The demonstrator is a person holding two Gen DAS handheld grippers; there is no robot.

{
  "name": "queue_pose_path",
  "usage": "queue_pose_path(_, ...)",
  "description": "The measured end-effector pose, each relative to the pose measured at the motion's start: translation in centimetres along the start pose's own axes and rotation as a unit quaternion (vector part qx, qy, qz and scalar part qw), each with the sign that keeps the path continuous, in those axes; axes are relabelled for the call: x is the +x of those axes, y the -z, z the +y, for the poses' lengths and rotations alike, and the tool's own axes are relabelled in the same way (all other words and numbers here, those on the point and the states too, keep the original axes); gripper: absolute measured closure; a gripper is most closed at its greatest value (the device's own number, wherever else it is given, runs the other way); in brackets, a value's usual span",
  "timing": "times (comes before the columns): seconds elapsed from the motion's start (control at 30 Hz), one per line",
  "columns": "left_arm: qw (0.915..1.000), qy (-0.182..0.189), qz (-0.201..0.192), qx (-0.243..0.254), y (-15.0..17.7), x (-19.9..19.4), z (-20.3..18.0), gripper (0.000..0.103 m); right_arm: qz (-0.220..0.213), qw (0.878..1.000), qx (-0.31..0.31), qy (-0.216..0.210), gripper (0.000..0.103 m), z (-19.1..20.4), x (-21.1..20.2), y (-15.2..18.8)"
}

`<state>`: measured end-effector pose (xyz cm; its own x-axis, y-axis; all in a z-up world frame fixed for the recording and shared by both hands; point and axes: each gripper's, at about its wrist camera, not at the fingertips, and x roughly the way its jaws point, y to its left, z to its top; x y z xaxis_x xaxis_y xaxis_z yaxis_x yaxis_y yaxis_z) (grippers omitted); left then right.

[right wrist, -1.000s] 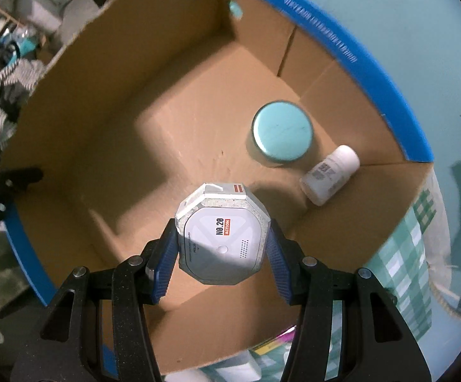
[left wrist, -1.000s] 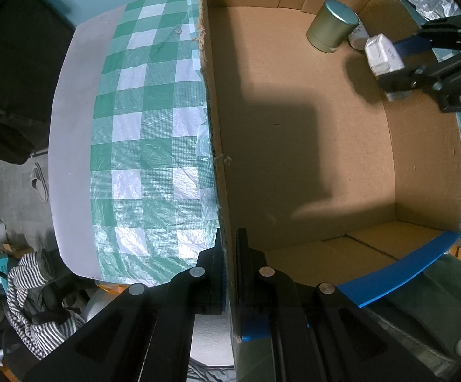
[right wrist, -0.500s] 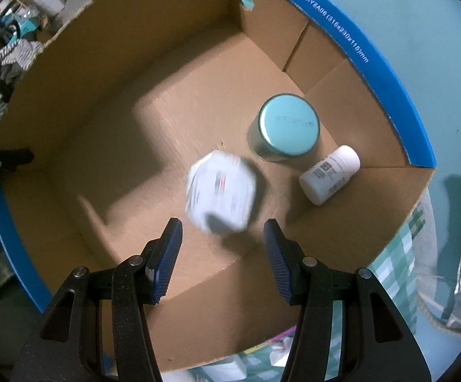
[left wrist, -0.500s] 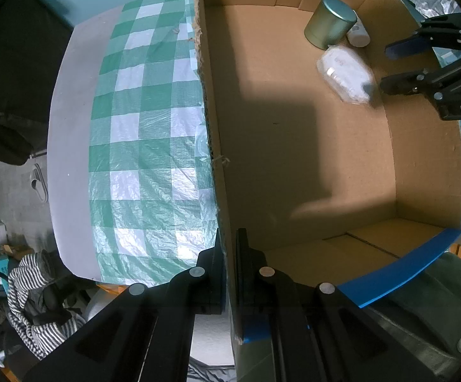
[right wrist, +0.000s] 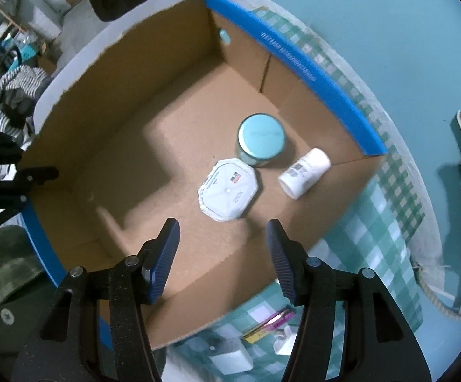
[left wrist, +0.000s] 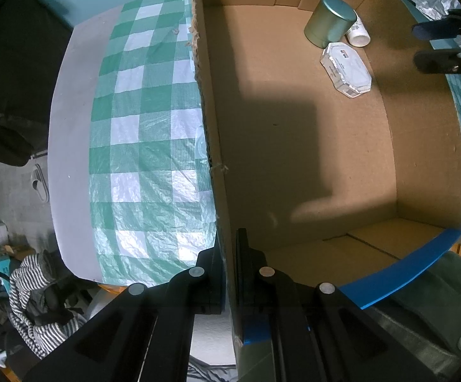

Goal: Organize rigid objects
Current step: 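Move the right tool back over the table and grasp the black round fan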

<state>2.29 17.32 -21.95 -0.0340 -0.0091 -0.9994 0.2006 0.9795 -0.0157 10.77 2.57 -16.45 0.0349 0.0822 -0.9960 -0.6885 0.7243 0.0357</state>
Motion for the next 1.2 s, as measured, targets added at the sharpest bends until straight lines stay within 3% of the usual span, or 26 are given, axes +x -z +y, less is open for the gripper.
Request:
queue_pose_path(0.17,1.0,0.0,-0.001,-0.002,-0.1,-0.1,-0.1,0.098,-0.017,1.0,0.007,0.024,0.041,-1.4,-1.6,0.4)
queue_pose_path(0.7,1.0,-0.004,0.004,-0.004,-0.2,-0.2,-0.2,0.098,-0.022,0.994,0.108,0.023,0.04,-7.9,-3.6,4.4)
queue_pose_path(1.0,1.0,-0.004,0.005,-0.005,-0.1,-0.3,-0.1,0.098,-0.021,0.978,0.206,0.012,0.031,-13.7,-2.8,7.7)
queue_pose_path(1.2,0.9999,-0.005,0.007,-0.007,-0.1,-0.3,-0.2,0.098,-0.008,0.959,0.283,-0.006,0.03,-18.4,-0.7,9.9)
